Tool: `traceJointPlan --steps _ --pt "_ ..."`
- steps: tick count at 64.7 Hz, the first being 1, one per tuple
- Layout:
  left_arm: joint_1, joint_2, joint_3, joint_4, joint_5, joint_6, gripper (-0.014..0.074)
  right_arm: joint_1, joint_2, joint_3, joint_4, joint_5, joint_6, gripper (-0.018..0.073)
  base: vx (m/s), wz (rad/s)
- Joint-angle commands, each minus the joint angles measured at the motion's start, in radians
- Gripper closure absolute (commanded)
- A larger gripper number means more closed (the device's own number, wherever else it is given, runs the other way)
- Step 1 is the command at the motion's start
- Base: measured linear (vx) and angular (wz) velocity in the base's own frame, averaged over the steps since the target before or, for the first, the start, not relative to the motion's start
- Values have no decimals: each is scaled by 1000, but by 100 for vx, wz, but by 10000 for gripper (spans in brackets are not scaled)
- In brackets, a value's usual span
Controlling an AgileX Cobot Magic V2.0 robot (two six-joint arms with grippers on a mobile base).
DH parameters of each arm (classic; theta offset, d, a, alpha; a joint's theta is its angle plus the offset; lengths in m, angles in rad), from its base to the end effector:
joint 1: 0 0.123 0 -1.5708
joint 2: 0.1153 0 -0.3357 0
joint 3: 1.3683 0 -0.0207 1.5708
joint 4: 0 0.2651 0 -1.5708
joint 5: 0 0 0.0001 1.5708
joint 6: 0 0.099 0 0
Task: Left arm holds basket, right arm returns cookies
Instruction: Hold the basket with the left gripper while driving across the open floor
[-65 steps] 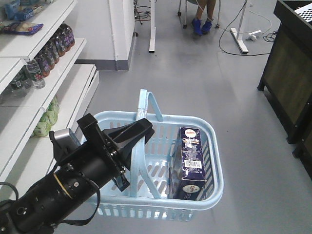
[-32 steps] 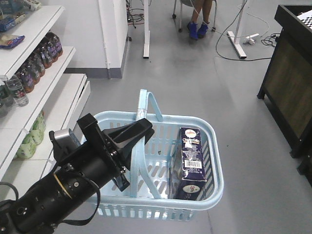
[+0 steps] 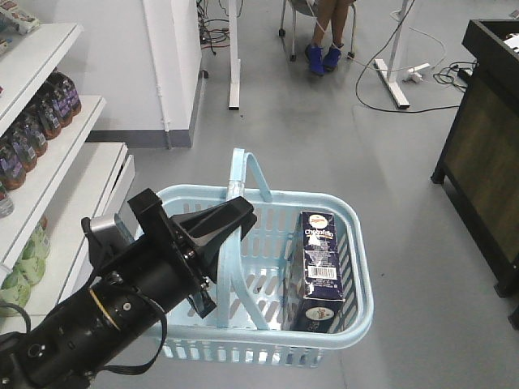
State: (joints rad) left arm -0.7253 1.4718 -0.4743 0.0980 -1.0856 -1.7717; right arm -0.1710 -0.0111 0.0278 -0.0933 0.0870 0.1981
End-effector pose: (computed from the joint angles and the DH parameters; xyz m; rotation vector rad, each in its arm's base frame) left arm 0.2051 -0.1932 0.2789 -0.7670 1.5929 -2.0035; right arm 0.0275 -0.0056 0.1955 0.2247 1.5712 -0.0578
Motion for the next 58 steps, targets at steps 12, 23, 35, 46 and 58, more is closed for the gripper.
traceJointPlan --steps 12,23,35,46,58 --pt "-2 -41 -27 -12 -287 -1 596 -4 11 18 -3 -72 -14 565 39 7" --pt "-2 -41 -27 -12 -287 -1 596 -4 11 18 -3 -72 -14 565 39 10" --pt "-2 -41 -27 -12 -287 -1 596 -4 11 18 -3 -72 -14 565 39 10" --pt "-2 -41 -27 -12 -287 -1 596 -4 11 18 -3 -72 -14 565 39 11" --pt "-2 -41 -27 -12 -287 -1 596 -4 11 18 -3 -72 -14 565 38 12"
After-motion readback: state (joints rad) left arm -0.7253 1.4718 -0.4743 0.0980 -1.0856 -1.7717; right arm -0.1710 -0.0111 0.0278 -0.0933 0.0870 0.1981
